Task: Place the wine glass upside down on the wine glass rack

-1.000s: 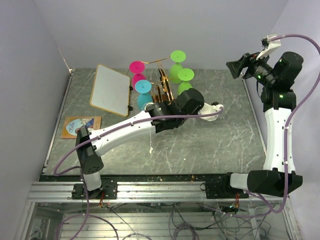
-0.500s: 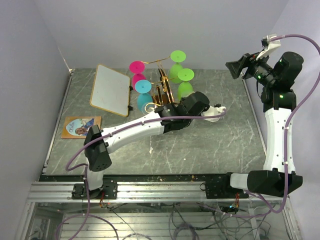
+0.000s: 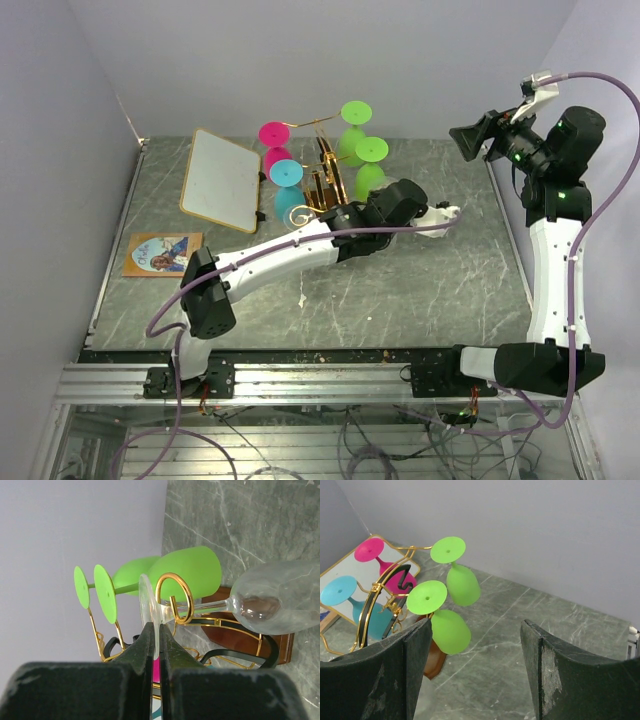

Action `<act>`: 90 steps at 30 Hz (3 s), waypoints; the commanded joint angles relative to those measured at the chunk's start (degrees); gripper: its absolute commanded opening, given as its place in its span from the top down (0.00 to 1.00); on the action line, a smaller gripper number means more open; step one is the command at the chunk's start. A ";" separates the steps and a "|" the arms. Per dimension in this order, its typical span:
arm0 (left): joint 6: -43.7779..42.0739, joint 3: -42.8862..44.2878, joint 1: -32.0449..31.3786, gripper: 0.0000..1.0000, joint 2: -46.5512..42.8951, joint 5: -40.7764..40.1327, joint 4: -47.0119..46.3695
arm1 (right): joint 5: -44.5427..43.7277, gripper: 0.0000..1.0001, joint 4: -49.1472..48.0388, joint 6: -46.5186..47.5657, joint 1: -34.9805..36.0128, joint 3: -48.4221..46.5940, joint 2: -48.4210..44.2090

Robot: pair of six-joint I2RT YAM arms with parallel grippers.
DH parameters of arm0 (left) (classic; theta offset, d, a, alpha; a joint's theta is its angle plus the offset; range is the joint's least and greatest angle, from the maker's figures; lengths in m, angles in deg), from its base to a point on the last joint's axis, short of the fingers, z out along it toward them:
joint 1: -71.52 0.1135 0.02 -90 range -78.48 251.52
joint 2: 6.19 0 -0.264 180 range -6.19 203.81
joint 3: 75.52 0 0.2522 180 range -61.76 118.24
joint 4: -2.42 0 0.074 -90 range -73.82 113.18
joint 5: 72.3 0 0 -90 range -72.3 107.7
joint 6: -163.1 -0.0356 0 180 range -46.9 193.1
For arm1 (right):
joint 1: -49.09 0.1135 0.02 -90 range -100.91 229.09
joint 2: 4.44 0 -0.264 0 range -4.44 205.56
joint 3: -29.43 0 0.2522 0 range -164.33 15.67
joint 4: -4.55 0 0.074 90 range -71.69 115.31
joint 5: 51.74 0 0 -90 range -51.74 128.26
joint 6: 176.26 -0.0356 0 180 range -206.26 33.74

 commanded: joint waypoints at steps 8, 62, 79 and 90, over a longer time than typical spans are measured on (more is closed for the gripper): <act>0.13 4.13 -0.32 0.93 1.89 1.01 -3.43 | 0.89 0.29 -1.68 0.26 -0.66 1.74 -1.95; -12.80 -3.70 0.63 0.93 -5.82 15.70 -5.51 | 1.53 0.29 -2.55 -0.54 -2.13 3.59 -3.37; -14.39 -7.54 1.32 0.93 -6.28 15.49 -15.49 | 2.85 0.29 -3.45 -1.97 -3.69 4.20 -4.42; -13.04 -4.85 1.53 0.93 -6.21 18.56 -9.89 | 2.87 0.29 -3.71 -1.80 -4.00 4.64 -4.61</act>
